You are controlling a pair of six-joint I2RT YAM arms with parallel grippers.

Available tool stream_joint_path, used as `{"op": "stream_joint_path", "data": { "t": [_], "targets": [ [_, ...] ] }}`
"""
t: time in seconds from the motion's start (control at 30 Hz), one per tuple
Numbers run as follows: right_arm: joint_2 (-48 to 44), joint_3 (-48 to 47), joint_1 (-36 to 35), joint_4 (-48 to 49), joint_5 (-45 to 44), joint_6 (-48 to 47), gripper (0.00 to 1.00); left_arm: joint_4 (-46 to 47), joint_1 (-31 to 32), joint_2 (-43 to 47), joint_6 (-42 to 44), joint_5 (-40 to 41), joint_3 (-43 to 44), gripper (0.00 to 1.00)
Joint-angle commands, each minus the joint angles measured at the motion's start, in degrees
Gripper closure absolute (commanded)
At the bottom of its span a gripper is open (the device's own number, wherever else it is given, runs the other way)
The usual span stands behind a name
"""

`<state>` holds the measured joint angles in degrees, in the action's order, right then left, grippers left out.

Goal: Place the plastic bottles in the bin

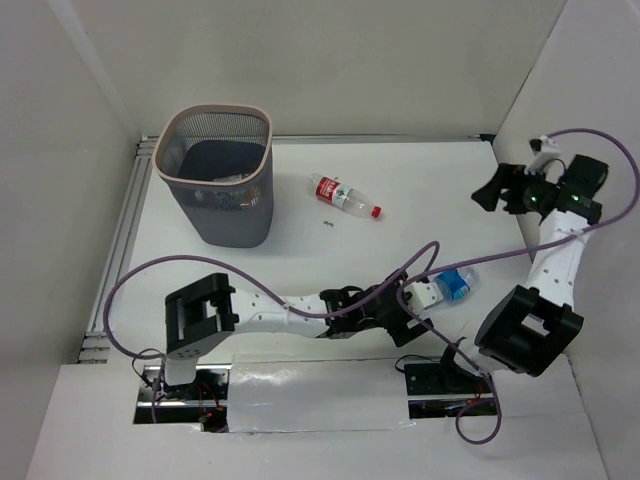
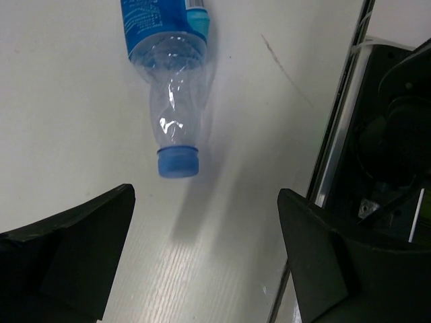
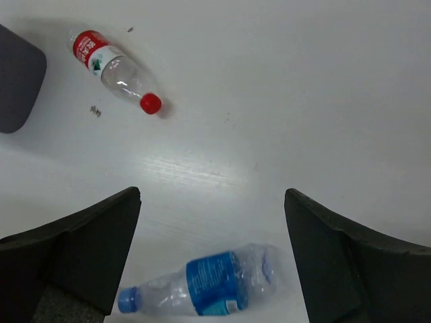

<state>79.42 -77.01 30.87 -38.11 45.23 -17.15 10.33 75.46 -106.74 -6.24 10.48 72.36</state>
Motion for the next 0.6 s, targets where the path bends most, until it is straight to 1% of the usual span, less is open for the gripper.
{"op": "stream_joint_path", "data": {
  "t": [0.0, 0.03, 0.07, 0.1, 0.17, 0.2, 0.23, 0.3, 0.4, 0.43, 0.57],
  "targets": [
    [-4.2, -0.1, 6.7, -6.4, 9.3, -5.1, 0.06, 0.9, -0.1, -3.9, 2.1, -1.9, 5.7, 0.0],
    [-4.2, -1.2, 10.6, -7.8, 10.6, -5.7, 0.06, 0.9, -0.1, -5.0, 2.6, -1.3, 8.0, 0.0],
    [-3.2, -1.8, 12.7, -11.1, 13.9, -6.3, 0.06, 0.9, -0.1, -6.0, 2.6, -0.6, 9.0, 0.0],
    [-3.2, -1.8, 16.7, -12.9, 15.8, -7.4, 0.05, 0.9, -0.1, -8.1, 3.2, 0.1, 10.9, 0.0],
    [-1.1, -3.7, 19.7, -17.3, 19.5, -10.3, 0.05, 1.5, -0.1, -10.1, 3.7, 1.6, 12.4, 0.0],
    [-0.6, -3.8, 20.8, -21.4, 21.4, -11.9, 0.05, 2.1, -0.1, -11.0, 3.7, 1.6, 13.2, 0.0],
    [-0.6, -4.4, 22.1, -23.0, 22.0, -14.8, 0.05, 2.2, -0.1, -12.9, 4.2, 2.5, 14.7, 0.0],
    [-0.1, -4.4, 22.6, -25.9, 22.0, -16.9, 0.05, 2.7, -0.1, -14.7, 4.2, 3.1, 16.0, 0.0],
    [-1.2, -3.6, 22.7, -27.5, 22.5, -19.1, 0.05, 4.3, -0.7, -17.8, 4.2, 7.0, 17.2, 0.0],
    [-2.2, -3.0, 22.7, -27.5, 22.5, -19.6, 0.05, 4.9, -1.3, -18.3, 2.6, 7.7, 17.7, 0.0],
    [-5.2, -1.6, 22.7, -27.5, 24.2, -19.6, 0.03, 6.3, -1.9, -20.7, 2.5, 10.6, 18.3, 0.0]
  ]
}}
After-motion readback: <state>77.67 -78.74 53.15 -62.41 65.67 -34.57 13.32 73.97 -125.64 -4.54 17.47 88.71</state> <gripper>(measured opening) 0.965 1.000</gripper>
